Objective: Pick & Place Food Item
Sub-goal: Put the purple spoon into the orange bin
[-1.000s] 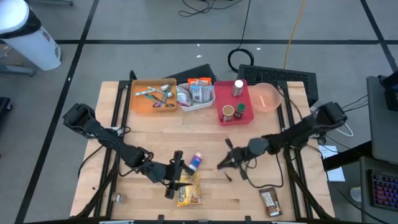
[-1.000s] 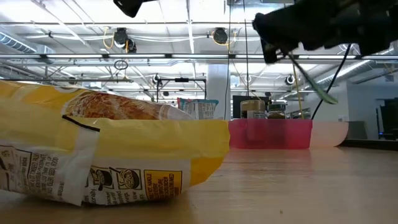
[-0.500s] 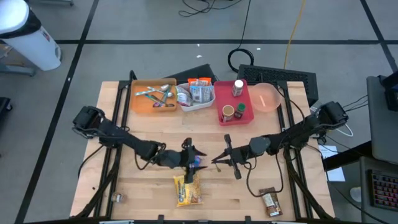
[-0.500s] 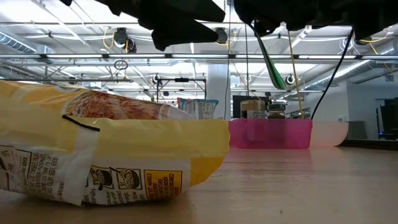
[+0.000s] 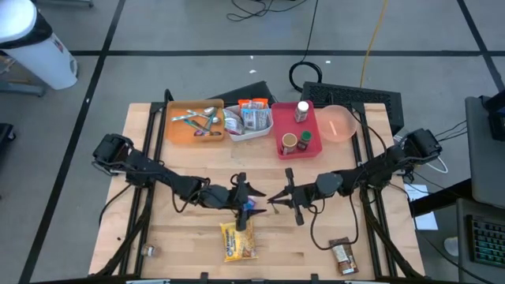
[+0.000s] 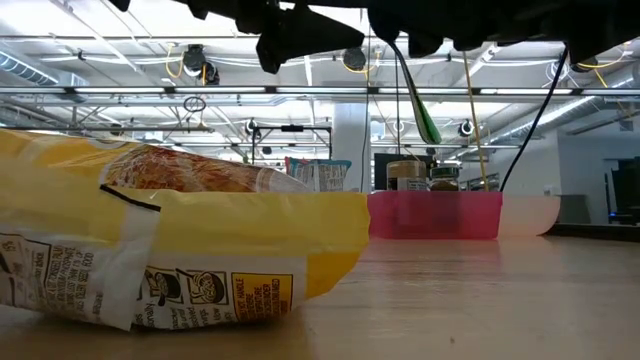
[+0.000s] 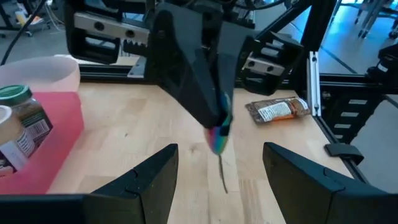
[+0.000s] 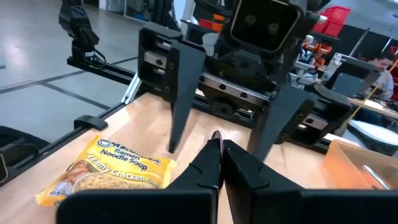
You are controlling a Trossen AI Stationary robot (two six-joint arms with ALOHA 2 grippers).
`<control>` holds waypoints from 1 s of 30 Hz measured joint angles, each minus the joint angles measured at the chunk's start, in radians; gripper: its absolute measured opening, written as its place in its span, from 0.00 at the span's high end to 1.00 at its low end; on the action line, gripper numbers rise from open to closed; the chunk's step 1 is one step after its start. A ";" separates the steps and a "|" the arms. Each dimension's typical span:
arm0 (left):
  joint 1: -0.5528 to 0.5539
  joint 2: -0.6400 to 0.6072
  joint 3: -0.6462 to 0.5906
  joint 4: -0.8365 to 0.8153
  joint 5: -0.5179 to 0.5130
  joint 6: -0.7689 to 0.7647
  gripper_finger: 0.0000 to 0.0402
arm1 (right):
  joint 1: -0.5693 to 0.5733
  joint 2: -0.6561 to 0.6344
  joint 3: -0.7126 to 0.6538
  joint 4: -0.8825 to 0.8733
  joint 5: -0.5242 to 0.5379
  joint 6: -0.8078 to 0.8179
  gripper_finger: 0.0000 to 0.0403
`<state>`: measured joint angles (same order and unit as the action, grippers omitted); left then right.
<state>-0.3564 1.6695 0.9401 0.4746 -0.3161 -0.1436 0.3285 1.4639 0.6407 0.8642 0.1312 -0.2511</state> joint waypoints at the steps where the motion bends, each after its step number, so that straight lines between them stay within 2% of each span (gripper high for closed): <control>1: 0.002 0.000 0.000 0.000 0.000 0.000 0.39 | -0.001 0.000 0.000 0.000 -0.001 0.000 1.00; 19: 0.046 0.000 0.000 0.033 0.000 -0.018 0.41 | -0.002 0.000 0.001 0.040 0.000 0.003 1.00; 22: 0.047 0.000 0.000 0.033 0.003 -0.020 0.47 | -0.002 0.000 0.001 0.042 0.002 0.003 1.00; 30: 0.054 0.000 0.000 0.032 0.013 -0.020 0.73 | -0.003 0.000 0.001 0.042 0.012 0.003 1.00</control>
<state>-0.3029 1.6691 0.9405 0.5068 -0.3030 -0.1635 0.3255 1.4635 0.6415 0.9066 0.1436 -0.2477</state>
